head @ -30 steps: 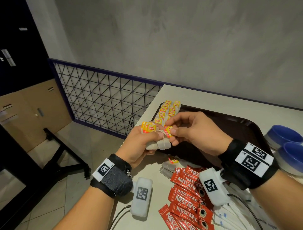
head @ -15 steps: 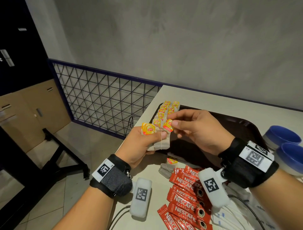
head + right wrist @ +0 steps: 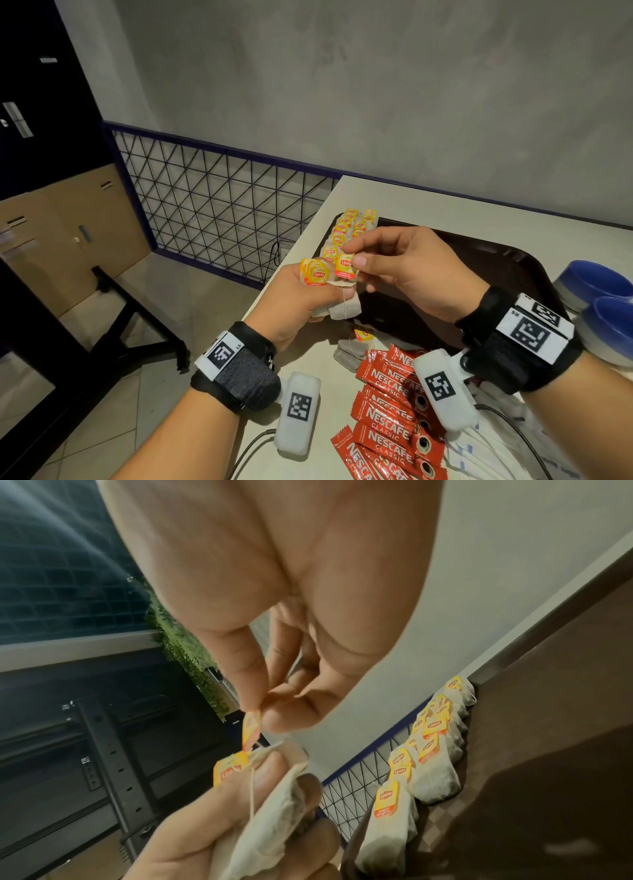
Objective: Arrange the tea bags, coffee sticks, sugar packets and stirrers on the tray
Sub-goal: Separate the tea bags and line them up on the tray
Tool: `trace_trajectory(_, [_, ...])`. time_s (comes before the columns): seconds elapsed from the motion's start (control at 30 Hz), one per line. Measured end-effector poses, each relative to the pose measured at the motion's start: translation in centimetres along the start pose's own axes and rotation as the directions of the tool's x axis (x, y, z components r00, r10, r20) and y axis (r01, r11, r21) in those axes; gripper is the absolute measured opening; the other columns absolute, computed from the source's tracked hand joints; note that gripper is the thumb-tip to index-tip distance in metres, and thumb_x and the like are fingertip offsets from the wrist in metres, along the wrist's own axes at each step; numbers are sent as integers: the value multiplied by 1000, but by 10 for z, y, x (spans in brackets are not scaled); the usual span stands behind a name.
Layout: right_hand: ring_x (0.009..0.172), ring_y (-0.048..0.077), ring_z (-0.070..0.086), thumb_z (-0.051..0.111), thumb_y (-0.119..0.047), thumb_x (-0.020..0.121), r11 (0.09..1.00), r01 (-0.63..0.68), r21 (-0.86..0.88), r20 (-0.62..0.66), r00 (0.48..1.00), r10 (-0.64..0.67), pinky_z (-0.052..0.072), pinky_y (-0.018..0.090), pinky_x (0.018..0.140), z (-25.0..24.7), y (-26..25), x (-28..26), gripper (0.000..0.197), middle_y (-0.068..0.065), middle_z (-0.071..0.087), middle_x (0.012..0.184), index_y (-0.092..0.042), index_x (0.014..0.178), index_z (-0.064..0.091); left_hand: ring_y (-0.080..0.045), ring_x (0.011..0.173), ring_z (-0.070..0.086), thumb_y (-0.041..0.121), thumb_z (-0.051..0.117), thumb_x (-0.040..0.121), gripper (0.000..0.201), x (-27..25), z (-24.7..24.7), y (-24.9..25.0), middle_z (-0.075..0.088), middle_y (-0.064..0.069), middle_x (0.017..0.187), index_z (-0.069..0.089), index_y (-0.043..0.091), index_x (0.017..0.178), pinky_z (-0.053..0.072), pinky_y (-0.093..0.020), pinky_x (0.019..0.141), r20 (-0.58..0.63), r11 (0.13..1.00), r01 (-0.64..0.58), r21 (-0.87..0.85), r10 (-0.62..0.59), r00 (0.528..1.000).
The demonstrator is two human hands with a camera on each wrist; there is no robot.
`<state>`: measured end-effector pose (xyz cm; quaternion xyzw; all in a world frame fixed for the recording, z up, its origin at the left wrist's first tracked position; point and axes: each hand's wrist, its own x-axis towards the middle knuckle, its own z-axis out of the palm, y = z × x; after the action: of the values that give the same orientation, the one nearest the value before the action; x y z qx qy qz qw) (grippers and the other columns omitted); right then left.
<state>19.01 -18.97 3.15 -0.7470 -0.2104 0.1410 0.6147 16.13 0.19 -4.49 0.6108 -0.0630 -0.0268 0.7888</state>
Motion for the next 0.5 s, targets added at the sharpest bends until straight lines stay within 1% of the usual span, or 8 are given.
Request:
trace_trajectory(0.07, [93, 22, 75, 70, -6, 94, 997, 22, -75, 18, 1000, -21, 63, 32, 74, -1, -1, -1, 18, 11, 78, 108, -10, 110, 77, -29, 80, 57, 17, 82, 69, 15, 1, -1, 0, 66, -11, 85, 78, 22, 83, 42, -42, 71, -14, 1000, 13, -8, -13, 1000])
trace_trajectory(0.13, [101, 32, 73, 72, -8, 94, 986, 33, -165, 40, 999, -27, 63, 43, 87, -1, 1, -1, 17, 9, 78, 107, -13, 109, 78, -19, 67, 54, 15, 79, 69, 12, 1, -1, 1, 62, -4, 75, 76, 25, 74, 38, -30, 57, -21, 1000, 17, -21, -17, 1000])
trace_trajectory(0.17, [100, 37, 72, 73, -9, 93, 977, 37, -208, 47, 999, -28, 61, 44, 88, -1, 2, -1, 16, 9, 78, 104, -15, 108, 78, -16, 64, 53, 13, 78, 69, 13, 0, 0, 2, 61, -2, 72, 75, 25, 72, 36, -26, 54, -21, 1000, 19, -25, -20, 1000])
trace_trajectory(0.2, [96, 39, 71, 74, -10, 93, 970, 40, -241, 52, 998, -28, 60, 42, 85, 0, 2, -1, 16, 8, 78, 101, -16, 107, 78, -15, 63, 53, 13, 77, 68, 13, 0, -1, 2, 62, -1, 71, 75, 25, 71, 35, -25, 53, -18, 999, 19, -27, -20, 1000])
trace_trajectory(0.27, [92, 35, 72, 77, -12, 90, 959, 39, -282, 60, 998, -23, 61, 35, 81, 1, 1, -2, 19, 6, 77, 101, -20, 108, 77, -14, 64, 57, 13, 75, 70, 13, 0, -1, 3, 66, 0, 73, 76, 26, 72, 36, -26, 55, -7, 1000, 20, -16, -20, 1000])
trace_trajectory(0.33, [92, 30, 72, 83, -13, 85, 948, 35, -316, 71, 997, -14, 61, 40, 88, 1, 0, -3, 28, 2, 76, 105, -25, 109, 77, -14, 70, 63, 13, 73, 72, 15, -1, -2, 3, 71, -1, 80, 79, 26, 76, 40, -27, 58, -13, 999, 32, -6, -32, 999])
trace_trajectory(0.43, [91, 31, 70, 88, -15, 79, 912, 43, -409, 75, 997, -14, 58, 49, 93, 3, 1, -1, 33, -1, 76, 104, -31, 105, 77, -22, 81, 66, 11, 75, 73, 17, -1, -1, 2, 74, -8, 89, 82, 20, 86, 44, -34, 67, -17, 999, 50, -19, -50, 999])
trace_trajectory(0.5, [91, 23, 71, 88, -18, 79, 883, 46, -467, 75, 997, -12, 58, 47, 94, 3, 2, 0, 29, -4, 77, 103, -31, 103, 79, -29, 86, 63, 10, 76, 74, 18, 0, -1, 0, 74, -11, 91, 82, 18, 88, 43, -37, 69, -34, 998, 65, -12, -65, 997])
